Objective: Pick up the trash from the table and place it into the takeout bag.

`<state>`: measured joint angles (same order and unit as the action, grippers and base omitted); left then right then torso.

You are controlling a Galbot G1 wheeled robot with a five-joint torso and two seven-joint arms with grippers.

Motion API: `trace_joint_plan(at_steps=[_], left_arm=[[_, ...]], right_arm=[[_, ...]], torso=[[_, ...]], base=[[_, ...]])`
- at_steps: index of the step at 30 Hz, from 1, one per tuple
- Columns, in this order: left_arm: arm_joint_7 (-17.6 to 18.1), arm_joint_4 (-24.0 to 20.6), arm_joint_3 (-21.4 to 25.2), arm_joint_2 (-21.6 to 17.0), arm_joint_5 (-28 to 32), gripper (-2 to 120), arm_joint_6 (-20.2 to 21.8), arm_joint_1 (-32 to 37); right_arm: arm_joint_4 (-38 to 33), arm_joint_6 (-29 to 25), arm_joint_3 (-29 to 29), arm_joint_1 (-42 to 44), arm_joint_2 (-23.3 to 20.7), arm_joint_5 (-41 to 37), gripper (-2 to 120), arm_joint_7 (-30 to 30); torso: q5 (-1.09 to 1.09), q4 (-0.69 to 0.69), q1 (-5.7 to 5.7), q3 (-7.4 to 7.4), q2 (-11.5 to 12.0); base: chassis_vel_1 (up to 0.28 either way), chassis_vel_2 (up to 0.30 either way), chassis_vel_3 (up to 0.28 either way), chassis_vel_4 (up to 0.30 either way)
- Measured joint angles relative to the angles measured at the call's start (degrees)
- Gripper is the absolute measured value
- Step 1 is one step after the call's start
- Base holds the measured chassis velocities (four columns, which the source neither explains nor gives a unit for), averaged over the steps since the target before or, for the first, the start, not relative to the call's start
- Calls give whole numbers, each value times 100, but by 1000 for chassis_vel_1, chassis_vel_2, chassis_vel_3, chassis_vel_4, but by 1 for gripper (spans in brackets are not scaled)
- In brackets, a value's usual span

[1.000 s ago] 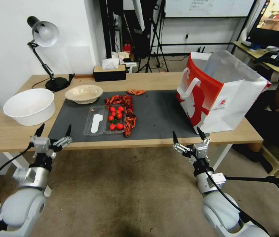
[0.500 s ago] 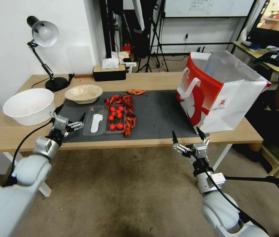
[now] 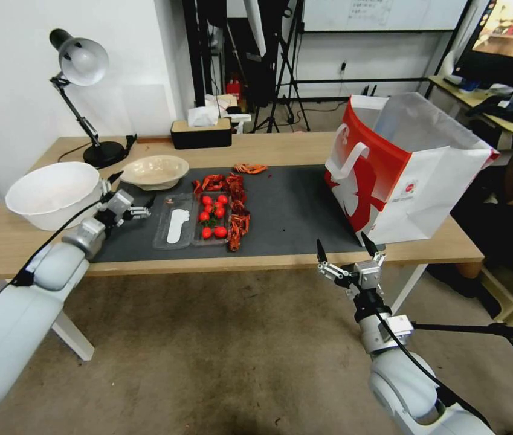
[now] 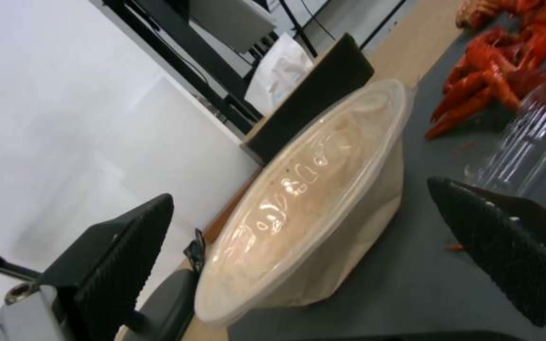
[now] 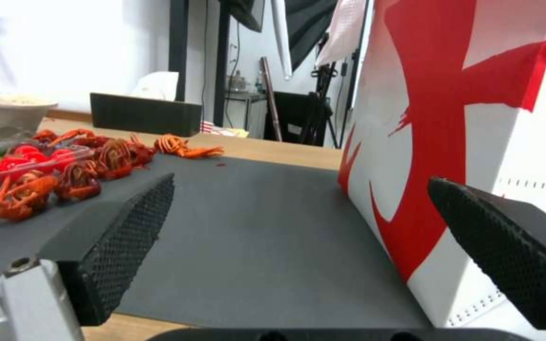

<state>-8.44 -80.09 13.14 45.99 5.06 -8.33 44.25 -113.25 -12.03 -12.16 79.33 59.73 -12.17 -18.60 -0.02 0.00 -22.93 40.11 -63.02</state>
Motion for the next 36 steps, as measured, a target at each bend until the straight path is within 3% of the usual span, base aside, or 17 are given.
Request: trace_joint_plan(at_steps=[8,16,21,24,28,29,36], left_arm=[[-51,617,-544,53,-125,100,-26,-548],[-64,888,-742,115,-197,98,-50,-790],[-74,1090,-904,141,-240,78,-68,-1014],[-80,1133,-946,142,-247,74,-81,-1059],[-111,1305,-1143,119,-259,52,-112,-1279],[-111,1305,-1143,119,-259,52,-112,-1279],[-299,1431,-1523,-60,-261,21,-185,-1547]], right_arm=[[-19,29,-13,-11,9,0,100,-10],[-20,30,-33,-9,3,-6,100,-14],[-9,30,-34,-27,12,-8,100,-17],[-9,30,-34,-32,13,-9,100,-17],[0,27,-45,-38,6,-17,100,-21],[0,27,-45,-38,6,-17,100,-21],[20,7,-53,-52,20,-19,100,-20]], torso=[[2,0,0,0,0],[0,1,0,-1,0],[1,0,1,-1,-1],[1,0,1,-1,-1],[1,0,1,0,-1],[1,0,1,0,-1],[1,0,1,-1,-1]], base=[[0,0,0,0],[0,0,0,0],[0,0,0,0],[0,0,0,0],[0,0,0,0],[0,0,0,0],[0,0,0,0]])
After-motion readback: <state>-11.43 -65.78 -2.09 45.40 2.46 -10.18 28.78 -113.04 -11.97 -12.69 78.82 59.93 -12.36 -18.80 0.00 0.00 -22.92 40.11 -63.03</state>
